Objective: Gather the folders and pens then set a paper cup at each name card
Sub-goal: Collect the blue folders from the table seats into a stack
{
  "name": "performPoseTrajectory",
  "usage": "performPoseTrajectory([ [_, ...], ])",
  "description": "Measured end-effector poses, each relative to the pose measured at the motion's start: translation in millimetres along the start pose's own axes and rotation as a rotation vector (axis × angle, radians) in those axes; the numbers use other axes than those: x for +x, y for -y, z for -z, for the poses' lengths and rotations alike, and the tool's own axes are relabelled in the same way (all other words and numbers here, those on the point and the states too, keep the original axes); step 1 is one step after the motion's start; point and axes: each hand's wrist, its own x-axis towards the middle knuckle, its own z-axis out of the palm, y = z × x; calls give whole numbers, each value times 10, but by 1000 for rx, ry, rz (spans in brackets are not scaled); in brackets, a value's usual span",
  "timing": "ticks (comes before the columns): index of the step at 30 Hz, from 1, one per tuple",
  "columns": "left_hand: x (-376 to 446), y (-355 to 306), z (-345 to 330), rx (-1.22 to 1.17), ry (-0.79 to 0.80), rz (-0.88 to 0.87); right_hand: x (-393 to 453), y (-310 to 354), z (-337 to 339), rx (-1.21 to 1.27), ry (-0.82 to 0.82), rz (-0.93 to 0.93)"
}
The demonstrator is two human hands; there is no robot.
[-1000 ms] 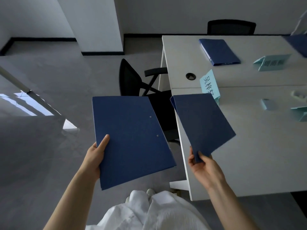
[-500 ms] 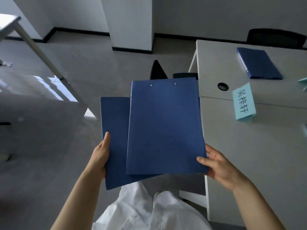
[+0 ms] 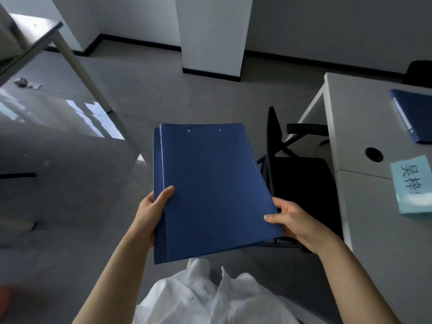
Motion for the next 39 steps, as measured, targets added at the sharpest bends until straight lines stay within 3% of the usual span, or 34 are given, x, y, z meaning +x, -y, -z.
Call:
performPoseTrajectory([
  [6, 568, -446, 247, -28, 2, 20, 676, 405, -245, -344, -207, 18],
  [9, 852, -650, 272, -49, 17, 38, 982, 536, -254, -365, -230, -8],
  [14, 1404, -1054, 119, -28, 62, 62, 1615, 875, -118, -162, -250, -92],
  [19, 2044, -1548, -254, 41, 93, 60, 2225, 1404, 195, 107, -225, -47],
  [24, 2648, -2186, -772, 88, 107, 40, 2750, 1898, 672, 219, -227, -50],
  [32, 3435, -2844, -1533, 34, 165, 142, 3344, 2563, 1147, 136, -526, 91],
  [39, 4316, -3485, -2195, 104, 344, 158, 4016, 2887, 1589, 214, -716, 86],
])
